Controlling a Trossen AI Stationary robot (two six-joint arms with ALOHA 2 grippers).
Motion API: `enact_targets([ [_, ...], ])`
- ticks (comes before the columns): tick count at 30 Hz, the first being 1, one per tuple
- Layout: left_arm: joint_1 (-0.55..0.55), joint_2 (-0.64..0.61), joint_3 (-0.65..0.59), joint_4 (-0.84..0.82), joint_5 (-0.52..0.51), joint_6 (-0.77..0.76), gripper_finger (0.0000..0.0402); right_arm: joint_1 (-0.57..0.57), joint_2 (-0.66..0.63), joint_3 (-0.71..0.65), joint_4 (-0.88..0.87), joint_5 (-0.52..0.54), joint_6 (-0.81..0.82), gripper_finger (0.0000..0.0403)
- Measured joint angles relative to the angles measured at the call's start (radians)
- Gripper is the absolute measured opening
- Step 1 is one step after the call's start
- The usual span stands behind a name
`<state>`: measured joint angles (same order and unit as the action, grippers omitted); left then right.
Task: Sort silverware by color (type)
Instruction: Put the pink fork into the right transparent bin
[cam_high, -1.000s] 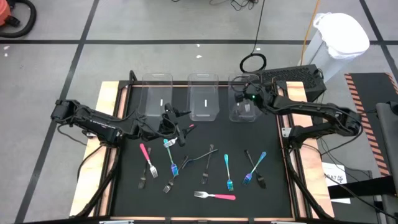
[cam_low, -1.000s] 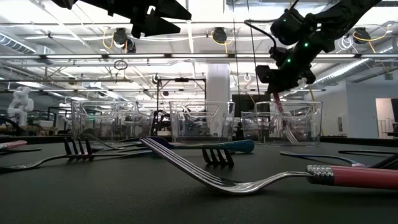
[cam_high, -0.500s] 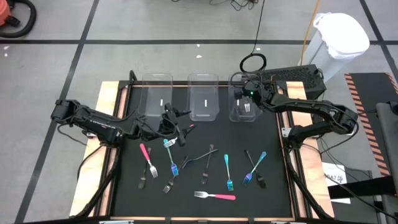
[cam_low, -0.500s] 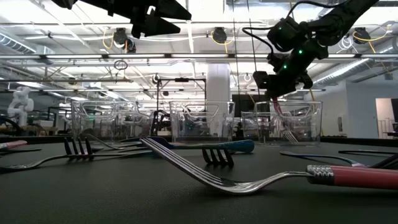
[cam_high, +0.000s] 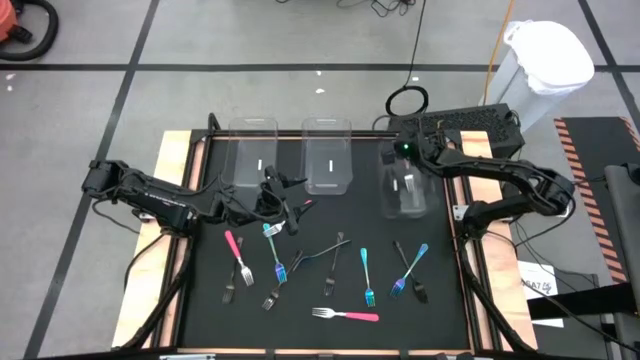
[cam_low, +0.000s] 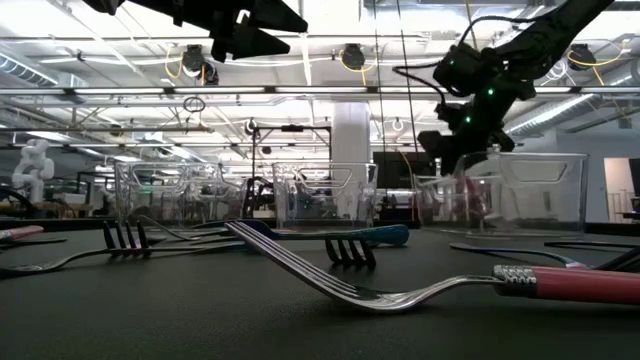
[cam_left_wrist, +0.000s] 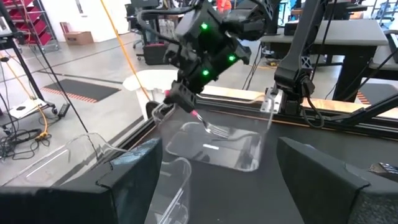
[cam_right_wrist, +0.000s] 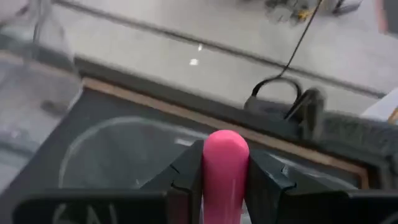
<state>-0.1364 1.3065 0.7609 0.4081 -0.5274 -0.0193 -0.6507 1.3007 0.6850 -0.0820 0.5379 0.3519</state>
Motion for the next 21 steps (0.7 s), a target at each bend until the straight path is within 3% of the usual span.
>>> enact_targets([
  [15,0.005,0.000,0.000,-0.007,0.000,0.000,0.0318,-0.004,0.042,0.000,0.000,0.016,0.006,0.0091],
  [21,0.005,0.000,0.000,-0.007,0.000,0.000,0.0318,-0.017,0.042,0.000,0.002,0.090,0.003,0.0095],
])
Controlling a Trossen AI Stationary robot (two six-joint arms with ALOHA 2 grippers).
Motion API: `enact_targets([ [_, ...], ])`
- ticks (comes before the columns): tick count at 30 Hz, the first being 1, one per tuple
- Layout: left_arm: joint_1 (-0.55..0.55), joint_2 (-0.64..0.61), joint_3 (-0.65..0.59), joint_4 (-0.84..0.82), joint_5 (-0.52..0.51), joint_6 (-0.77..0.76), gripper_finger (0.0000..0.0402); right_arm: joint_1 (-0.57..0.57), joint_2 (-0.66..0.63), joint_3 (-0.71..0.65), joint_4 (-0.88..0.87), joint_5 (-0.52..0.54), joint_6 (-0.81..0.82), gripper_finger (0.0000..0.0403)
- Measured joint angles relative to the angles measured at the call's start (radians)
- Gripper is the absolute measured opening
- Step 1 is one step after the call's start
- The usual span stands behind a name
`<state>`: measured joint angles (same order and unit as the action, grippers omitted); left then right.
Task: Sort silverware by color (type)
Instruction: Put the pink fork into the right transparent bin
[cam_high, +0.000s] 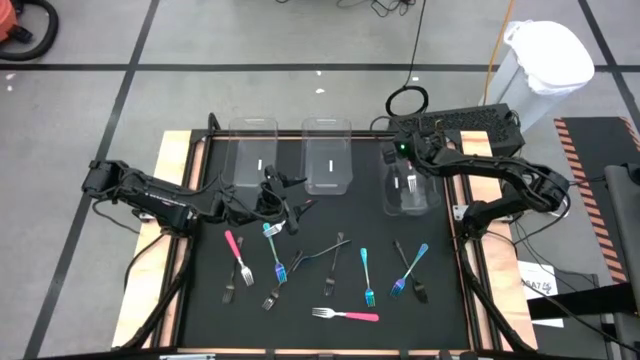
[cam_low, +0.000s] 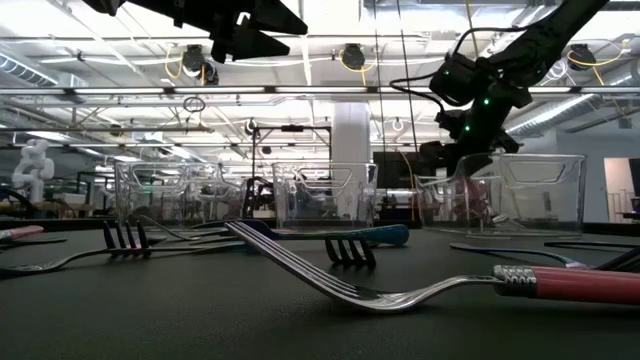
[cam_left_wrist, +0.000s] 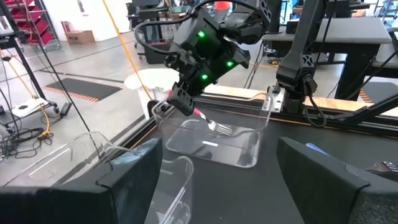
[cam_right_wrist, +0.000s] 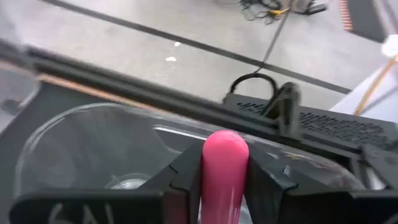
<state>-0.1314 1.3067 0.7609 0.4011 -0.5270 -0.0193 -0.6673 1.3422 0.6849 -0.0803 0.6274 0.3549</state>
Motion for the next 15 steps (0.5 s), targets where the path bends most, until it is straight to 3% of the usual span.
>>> enact_targets([
  [15,0.002,0.000,0.000,0.000,0.000,0.003,0.0318,-0.088,0.000,0.002,0.200,-0.001,-0.069,0.0093],
])
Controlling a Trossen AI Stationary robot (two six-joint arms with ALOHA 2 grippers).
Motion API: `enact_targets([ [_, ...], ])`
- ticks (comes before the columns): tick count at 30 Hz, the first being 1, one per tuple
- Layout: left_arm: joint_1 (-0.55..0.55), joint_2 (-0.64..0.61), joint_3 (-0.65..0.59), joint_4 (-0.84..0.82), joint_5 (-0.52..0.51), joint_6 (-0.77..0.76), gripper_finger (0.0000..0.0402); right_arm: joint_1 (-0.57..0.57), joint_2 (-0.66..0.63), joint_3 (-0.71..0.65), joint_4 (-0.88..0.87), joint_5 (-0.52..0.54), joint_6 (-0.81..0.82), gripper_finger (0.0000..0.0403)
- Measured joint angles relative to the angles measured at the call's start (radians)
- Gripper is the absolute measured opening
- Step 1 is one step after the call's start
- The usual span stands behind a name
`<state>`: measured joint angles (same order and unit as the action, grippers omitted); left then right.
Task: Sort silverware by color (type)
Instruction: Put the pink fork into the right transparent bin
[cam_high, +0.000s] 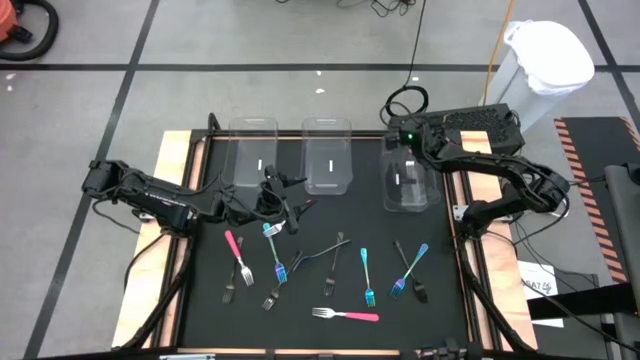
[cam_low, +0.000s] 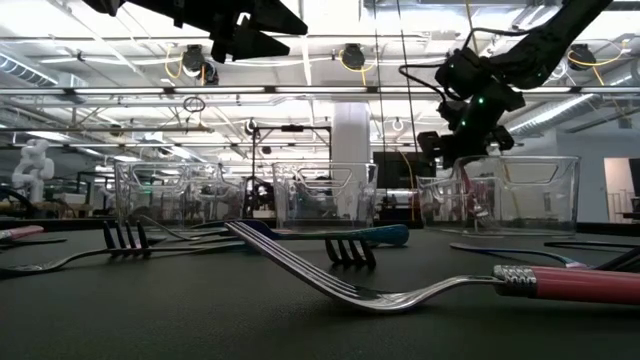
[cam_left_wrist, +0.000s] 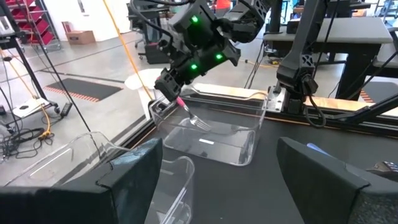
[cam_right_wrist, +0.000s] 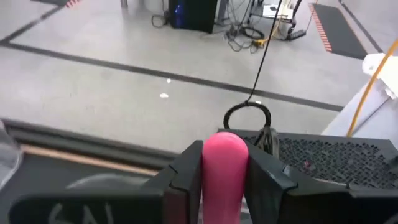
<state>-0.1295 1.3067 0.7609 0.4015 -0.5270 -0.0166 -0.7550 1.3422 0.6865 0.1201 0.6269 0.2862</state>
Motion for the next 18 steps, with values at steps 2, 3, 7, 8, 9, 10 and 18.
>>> enact_targets([
  [2,0.000,0.000,0.000,0.000,0.000,0.000,0.0318,-0.005,0.000,0.000,0.004,-0.001,-0.005,0.0093],
  [3,0.000,0.000,0.000,0.000,0.000,0.000,0.0318,-0.005,0.000,0.000,0.002,-0.004,-0.012,0.0093],
  [7,0.000,0.000,0.000,-0.008,0.000,0.003,0.0318,-0.004,-0.019,0.007,-0.040,-0.096,-0.007,0.0093],
  [8,0.002,0.000,0.000,-0.015,0.000,0.003,0.0318,-0.001,-0.029,0.013,-0.061,-0.128,0.000,0.0093],
  [9,0.004,0.000,0.000,-0.024,0.000,0.003,0.0318,0.002,-0.039,0.019,-0.089,-0.152,0.010,0.0093],
  [10,0.008,0.000,0.000,-0.031,0.000,0.003,0.0318,0.006,-0.046,0.026,-0.117,-0.165,0.018,0.0093],
  [18,0.039,0.000,0.000,-0.048,0.002,-0.005,0.0318,0.003,-0.055,0.043,-0.285,-0.178,0.077,0.0093],
])
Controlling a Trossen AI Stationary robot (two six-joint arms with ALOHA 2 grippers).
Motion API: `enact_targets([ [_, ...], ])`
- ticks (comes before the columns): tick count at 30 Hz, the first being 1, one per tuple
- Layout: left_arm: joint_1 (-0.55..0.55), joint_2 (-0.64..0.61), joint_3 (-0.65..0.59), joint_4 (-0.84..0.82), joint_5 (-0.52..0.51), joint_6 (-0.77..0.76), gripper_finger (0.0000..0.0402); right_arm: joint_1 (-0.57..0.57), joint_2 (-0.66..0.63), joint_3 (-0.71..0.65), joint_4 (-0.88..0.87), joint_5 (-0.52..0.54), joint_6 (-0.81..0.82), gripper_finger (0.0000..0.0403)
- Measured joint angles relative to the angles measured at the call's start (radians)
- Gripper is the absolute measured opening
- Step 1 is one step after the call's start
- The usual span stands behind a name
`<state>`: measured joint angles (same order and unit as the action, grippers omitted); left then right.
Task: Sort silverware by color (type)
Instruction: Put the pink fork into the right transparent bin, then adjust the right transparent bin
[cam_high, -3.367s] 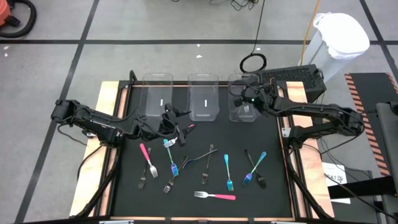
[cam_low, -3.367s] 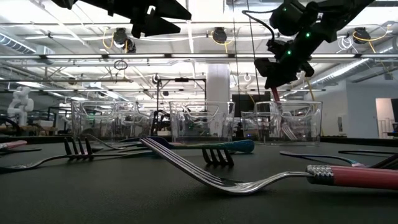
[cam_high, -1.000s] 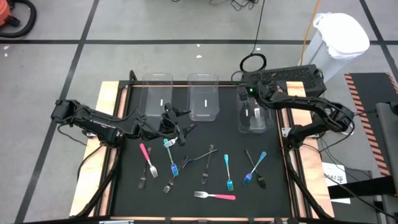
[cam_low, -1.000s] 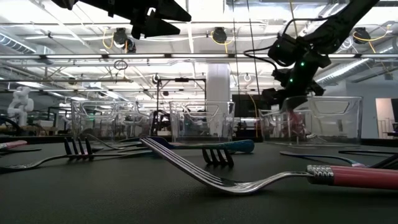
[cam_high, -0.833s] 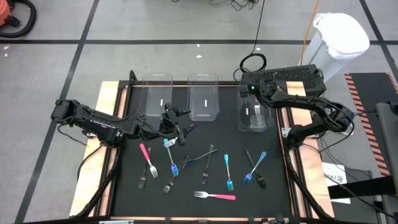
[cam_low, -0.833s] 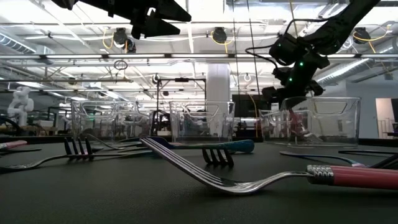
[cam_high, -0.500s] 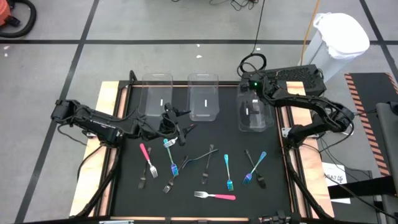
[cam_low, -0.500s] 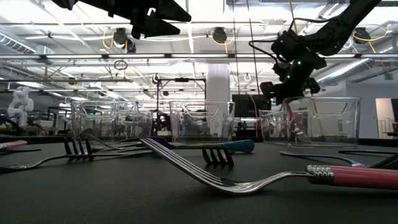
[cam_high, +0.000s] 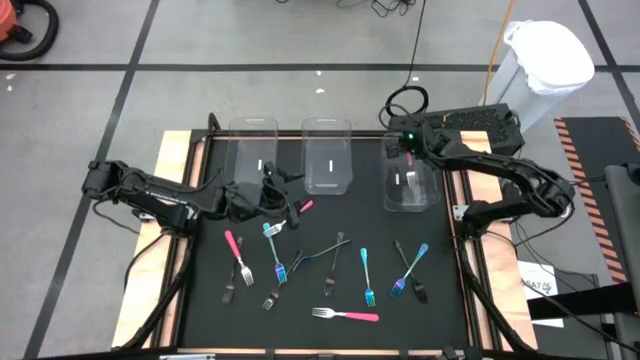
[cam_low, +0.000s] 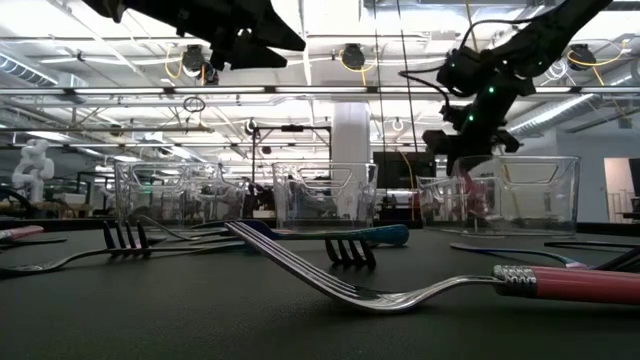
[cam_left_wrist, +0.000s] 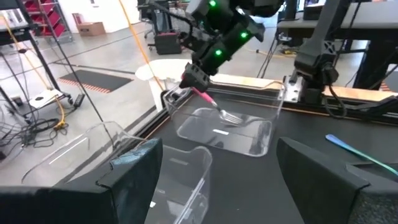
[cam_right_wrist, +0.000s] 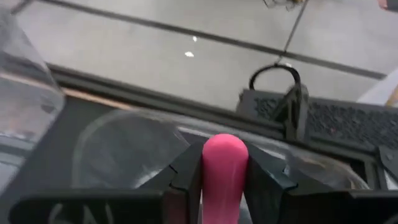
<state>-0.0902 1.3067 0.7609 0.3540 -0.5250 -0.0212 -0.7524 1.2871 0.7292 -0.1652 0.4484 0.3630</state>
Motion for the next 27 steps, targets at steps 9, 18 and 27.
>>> enact_targets([
  [9,-0.004,0.000,0.000,0.040,0.107,-0.027,0.0318,-0.001,0.064,0.000,-0.020,0.000,0.012,0.0126],
  [18,-0.004,0.000,0.000,0.028,0.107,-0.027,0.0318,0.001,0.070,0.000,-0.036,-0.003,-0.002,0.0190],
  [27,-0.003,0.000,0.000,0.028,0.107,-0.027,0.0318,0.011,0.008,0.000,-0.064,0.016,-0.008,0.0189],
])
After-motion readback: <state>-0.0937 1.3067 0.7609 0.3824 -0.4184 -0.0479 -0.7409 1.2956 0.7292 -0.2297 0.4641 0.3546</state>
